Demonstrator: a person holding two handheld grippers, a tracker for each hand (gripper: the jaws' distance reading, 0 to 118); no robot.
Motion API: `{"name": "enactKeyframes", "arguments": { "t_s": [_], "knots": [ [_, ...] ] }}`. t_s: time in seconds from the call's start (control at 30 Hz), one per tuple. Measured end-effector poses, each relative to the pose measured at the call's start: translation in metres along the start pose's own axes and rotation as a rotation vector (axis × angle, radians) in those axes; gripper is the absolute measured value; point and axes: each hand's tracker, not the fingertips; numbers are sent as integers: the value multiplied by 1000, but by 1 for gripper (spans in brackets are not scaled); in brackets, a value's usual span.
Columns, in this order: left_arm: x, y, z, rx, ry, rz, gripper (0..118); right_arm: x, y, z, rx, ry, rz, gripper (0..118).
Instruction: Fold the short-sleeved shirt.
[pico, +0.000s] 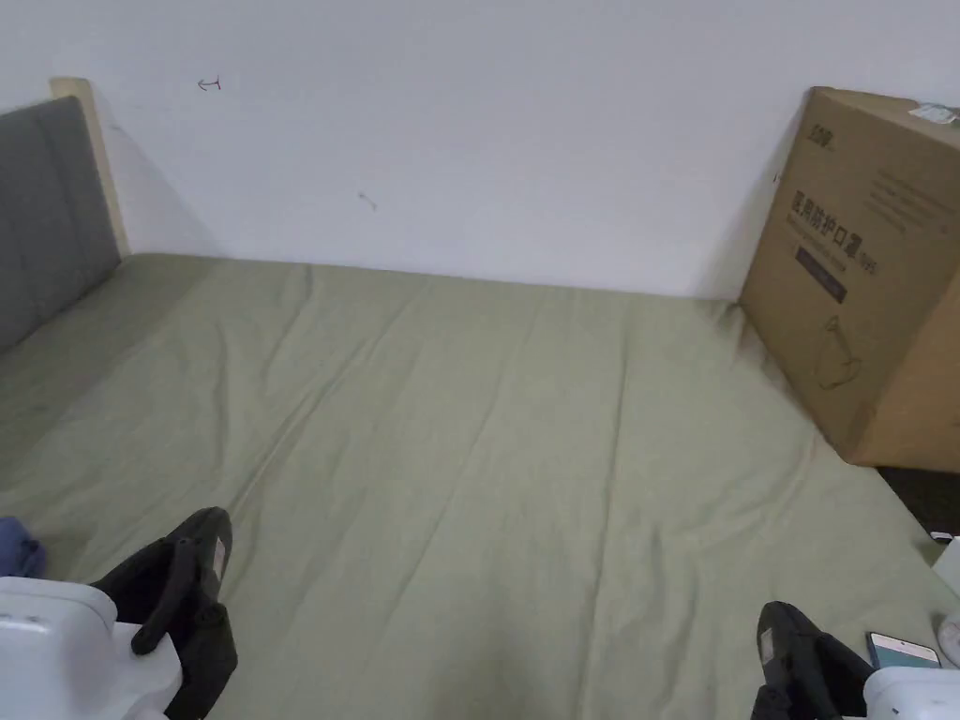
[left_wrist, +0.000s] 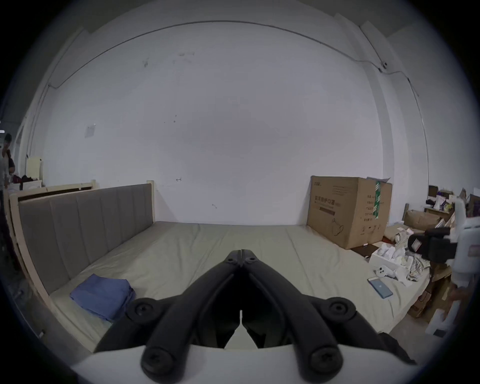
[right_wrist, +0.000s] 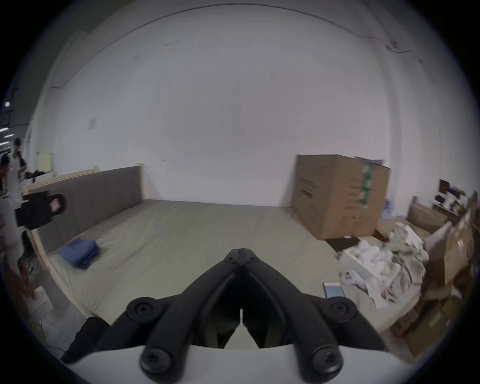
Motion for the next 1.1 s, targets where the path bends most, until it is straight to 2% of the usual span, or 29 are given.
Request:
{"name": "enactKeyframes", "arguments": {
  "t_s": [0.07,0.17,0.97,1.03,1.07,1.1],
  "knots": [
    [2,4,-1,-47,-2,-68,0,8,-7,3,18,0,-59,0],
    [11,11,7,-16,17,-90,0,8,-7,6,31,-28,-19,0],
    [10,22,18,-13,50,-71,0,-6,0,6,27,5,-2,0],
    [12,24,14,-28,85,-64,0,-8,5,1,-4,-8,27,0],
    [9,26,10,-71,50,-41,4,-10,7,-1,-17,-19,42,0],
    [6,29,5,-94,38,-24,26,-11,8,-2,-16,-36,53,17]
  ]
}}
